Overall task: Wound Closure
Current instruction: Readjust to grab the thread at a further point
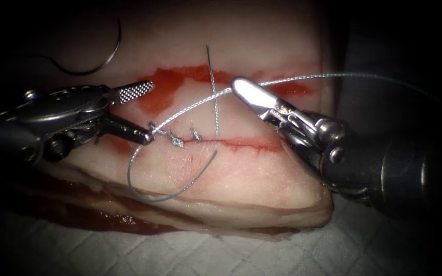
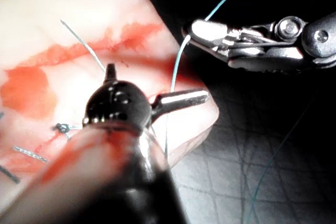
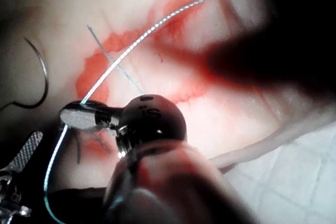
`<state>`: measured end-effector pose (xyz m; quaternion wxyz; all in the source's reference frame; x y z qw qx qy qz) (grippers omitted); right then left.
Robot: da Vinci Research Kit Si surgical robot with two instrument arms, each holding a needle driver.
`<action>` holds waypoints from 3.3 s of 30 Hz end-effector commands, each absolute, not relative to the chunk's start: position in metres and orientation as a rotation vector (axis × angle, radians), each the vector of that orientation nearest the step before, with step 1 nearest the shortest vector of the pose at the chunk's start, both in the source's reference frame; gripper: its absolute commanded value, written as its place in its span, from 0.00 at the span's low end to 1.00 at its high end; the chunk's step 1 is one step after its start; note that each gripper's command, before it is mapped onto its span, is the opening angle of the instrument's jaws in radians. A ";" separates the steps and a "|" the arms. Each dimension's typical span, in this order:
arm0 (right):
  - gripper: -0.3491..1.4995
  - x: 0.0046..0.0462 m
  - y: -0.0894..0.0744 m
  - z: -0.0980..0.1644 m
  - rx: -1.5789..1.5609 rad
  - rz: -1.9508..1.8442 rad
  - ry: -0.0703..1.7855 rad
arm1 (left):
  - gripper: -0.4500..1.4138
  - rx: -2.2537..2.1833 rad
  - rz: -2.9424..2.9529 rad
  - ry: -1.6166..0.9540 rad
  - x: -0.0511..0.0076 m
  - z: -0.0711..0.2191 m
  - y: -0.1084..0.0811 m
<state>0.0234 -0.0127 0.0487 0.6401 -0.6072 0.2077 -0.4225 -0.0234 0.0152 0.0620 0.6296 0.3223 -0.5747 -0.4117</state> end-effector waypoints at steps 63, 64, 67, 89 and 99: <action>0.00 0.0290 -0.014 0.048 -1.388 -1.437 0.381 | 0.55 0.201 -0.606 -0.931 -0.0276 0.058 0.014; 0.00 0.0291 -0.014 0.048 -1.388 -1.438 0.381 | 0.61 0.200 -0.599 -0.932 -0.0274 0.058 0.014; 0.00 0.0292 -0.014 0.048 -1.383 -1.442 0.381 | 0.61 0.206 -0.605 -0.931 -0.0274 0.058 0.014; 0.00 0.0315 -0.016 0.048 -1.361 -1.543 0.369 | 0.34 0.234 -0.741 -0.953 -0.0294 0.057 0.014; 0.00 0.0323 -0.016 0.048 -1.363 -1.558 0.378 | 0.20 0.220 -0.743 -0.953 -0.0299 0.057 0.014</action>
